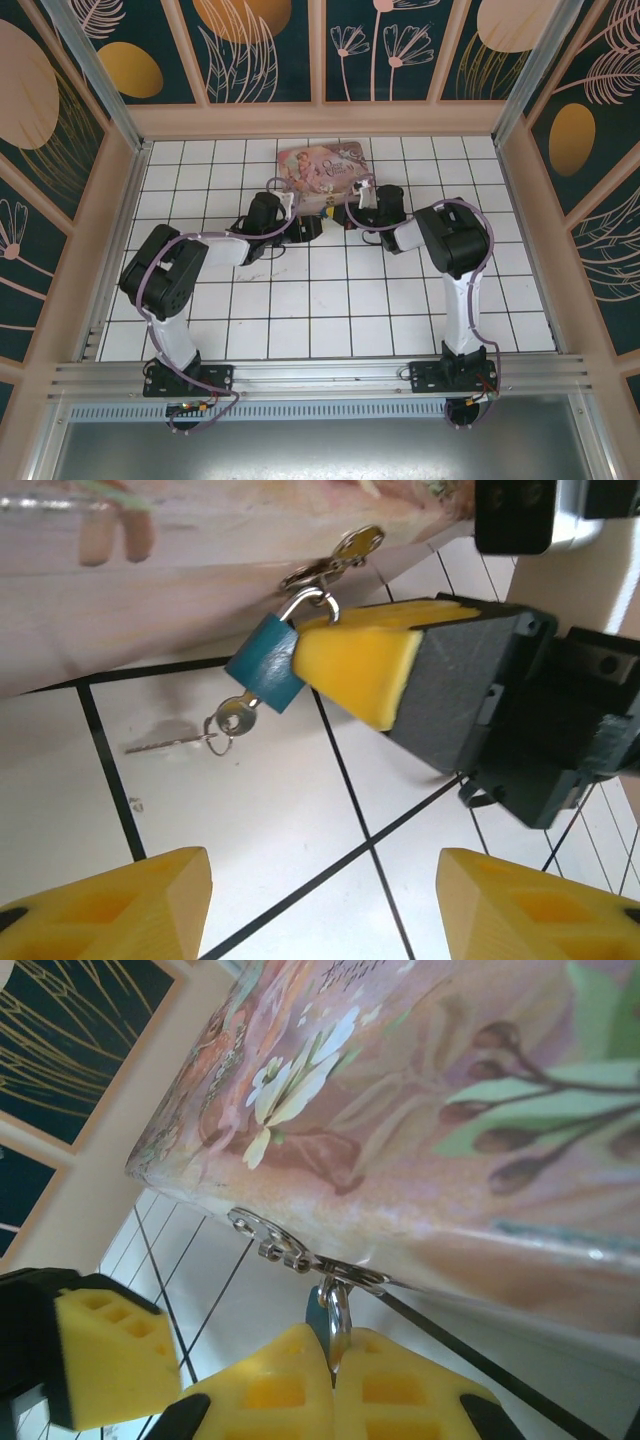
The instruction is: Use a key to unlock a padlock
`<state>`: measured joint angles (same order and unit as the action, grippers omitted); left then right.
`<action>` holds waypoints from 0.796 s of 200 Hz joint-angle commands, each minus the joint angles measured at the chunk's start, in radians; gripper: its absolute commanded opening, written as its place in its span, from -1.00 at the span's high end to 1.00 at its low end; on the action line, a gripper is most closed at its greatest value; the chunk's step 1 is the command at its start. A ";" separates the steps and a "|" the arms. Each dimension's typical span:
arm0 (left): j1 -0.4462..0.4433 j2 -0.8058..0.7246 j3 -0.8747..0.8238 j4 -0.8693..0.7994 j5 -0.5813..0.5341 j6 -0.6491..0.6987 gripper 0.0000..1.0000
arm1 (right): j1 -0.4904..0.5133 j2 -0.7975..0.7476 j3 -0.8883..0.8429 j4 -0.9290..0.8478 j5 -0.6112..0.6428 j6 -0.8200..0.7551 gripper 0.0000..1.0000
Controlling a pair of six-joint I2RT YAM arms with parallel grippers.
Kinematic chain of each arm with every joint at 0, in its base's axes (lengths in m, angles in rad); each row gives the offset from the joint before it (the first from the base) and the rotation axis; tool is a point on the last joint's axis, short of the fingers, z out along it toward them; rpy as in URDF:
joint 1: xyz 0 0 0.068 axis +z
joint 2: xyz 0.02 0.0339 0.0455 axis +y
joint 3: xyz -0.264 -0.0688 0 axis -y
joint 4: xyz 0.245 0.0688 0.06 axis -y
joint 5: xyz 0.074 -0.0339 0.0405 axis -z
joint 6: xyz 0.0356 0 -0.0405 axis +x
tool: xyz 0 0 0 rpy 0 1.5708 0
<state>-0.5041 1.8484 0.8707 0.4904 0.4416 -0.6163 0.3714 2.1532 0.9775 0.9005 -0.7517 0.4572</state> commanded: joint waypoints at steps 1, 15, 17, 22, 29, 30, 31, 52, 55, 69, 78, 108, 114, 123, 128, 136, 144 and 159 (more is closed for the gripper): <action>0.013 0.037 -0.019 0.120 0.051 0.039 -0.22 | 0.001 -0.008 0.009 -0.099 -0.134 0.046 1.00; 0.018 0.057 -0.020 0.159 0.072 0.039 -0.20 | -0.002 -0.008 0.012 -0.105 -0.148 0.042 1.00; 0.018 0.060 -0.020 0.164 0.076 0.038 -0.20 | -0.001 -0.009 0.011 -0.105 -0.151 0.042 1.00; 0.018 0.066 -0.018 0.175 0.084 0.038 -0.19 | -0.002 -0.008 0.012 -0.108 -0.156 0.040 1.00; 0.019 0.075 -0.015 0.189 0.096 0.037 -0.18 | -0.003 -0.006 0.013 -0.112 -0.164 0.037 1.00; 0.019 0.077 -0.015 0.191 0.098 0.036 -0.18 | -0.004 -0.006 0.014 -0.112 -0.165 0.037 1.00; 0.019 0.078 -0.015 0.193 0.100 0.036 -0.18 | -0.004 -0.007 0.015 -0.111 -0.167 0.037 1.00; 0.024 0.101 -0.008 0.229 0.124 0.037 -0.15 | -0.005 -0.007 0.020 -0.122 -0.193 0.030 1.00; 0.025 0.104 -0.007 0.234 0.130 0.036 -0.14 | -0.006 -0.007 0.021 -0.123 -0.197 0.029 1.00; 0.034 0.120 -0.007 0.264 0.143 0.024 -0.13 | -0.006 -0.008 0.025 -0.130 -0.214 0.024 1.00; 0.043 0.132 -0.007 0.289 0.156 0.011 -0.10 | -0.007 -0.008 0.026 -0.134 -0.223 0.022 1.00; 0.064 0.167 -0.009 0.361 0.186 -0.031 0.01 | -0.009 -0.008 0.029 -0.137 -0.242 0.021 1.00; 0.064 0.172 -0.007 0.366 0.189 -0.033 0.01 | -0.010 -0.009 0.028 -0.138 -0.245 0.020 1.00; 0.065 0.176 -0.005 0.373 0.192 -0.034 0.03 | -0.010 -0.009 0.027 -0.137 -0.247 0.021 1.00; 0.066 0.180 -0.004 0.378 0.198 -0.038 0.03 | -0.011 -0.007 0.027 -0.134 -0.247 0.022 1.00; 0.066 0.184 -0.003 0.389 0.205 -0.046 0.04 | -0.011 -0.007 0.026 -0.129 -0.251 0.026 1.00; 0.065 0.191 -0.001 0.396 0.211 -0.049 0.05 | -0.011 -0.006 0.024 -0.118 -0.257 0.034 1.00; 0.065 0.198 -0.001 0.408 0.219 -0.057 0.07 | -0.012 -0.001 0.024 -0.098 -0.262 0.050 1.00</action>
<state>-0.4431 2.0167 0.8593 0.8207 0.6224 -0.6548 0.3576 2.1532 1.0042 0.8406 -0.8959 0.4362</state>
